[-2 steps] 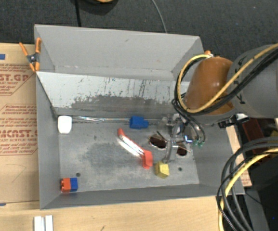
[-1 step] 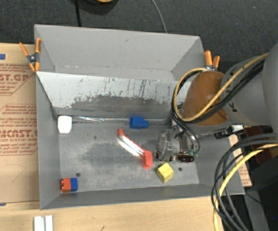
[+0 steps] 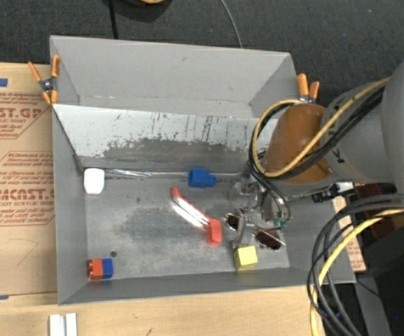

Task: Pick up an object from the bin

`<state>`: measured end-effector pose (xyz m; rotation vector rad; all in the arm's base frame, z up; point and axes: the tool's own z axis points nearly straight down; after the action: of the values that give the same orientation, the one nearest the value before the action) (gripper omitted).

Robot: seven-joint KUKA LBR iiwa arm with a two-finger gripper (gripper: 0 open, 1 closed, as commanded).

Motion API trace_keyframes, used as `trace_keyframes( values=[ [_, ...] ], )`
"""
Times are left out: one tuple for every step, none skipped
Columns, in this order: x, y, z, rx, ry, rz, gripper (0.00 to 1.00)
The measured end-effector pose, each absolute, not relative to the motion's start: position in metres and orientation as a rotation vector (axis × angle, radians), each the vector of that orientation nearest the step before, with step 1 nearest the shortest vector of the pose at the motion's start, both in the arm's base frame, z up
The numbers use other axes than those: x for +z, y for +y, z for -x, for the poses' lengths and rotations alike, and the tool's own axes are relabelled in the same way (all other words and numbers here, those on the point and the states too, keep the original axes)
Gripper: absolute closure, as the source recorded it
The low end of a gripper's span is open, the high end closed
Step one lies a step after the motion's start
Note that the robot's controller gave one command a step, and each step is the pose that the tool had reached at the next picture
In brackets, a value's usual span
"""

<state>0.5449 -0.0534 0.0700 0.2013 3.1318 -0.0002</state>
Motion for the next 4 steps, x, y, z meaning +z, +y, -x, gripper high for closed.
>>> trace_keyframes(
  values=[
    [0.07,-0.053,-0.545,0.0,3.132,-0.201,0.0],
    [0.07,-0.078,-0.551,0.0,3.133,-0.147,0.0],
    [0.072,-0.097,-0.551,0.0,3.127,-0.261,1.0],
    [0.072,-0.097,-0.551,0.0,3.127,-0.26,0.0]
  ],
)
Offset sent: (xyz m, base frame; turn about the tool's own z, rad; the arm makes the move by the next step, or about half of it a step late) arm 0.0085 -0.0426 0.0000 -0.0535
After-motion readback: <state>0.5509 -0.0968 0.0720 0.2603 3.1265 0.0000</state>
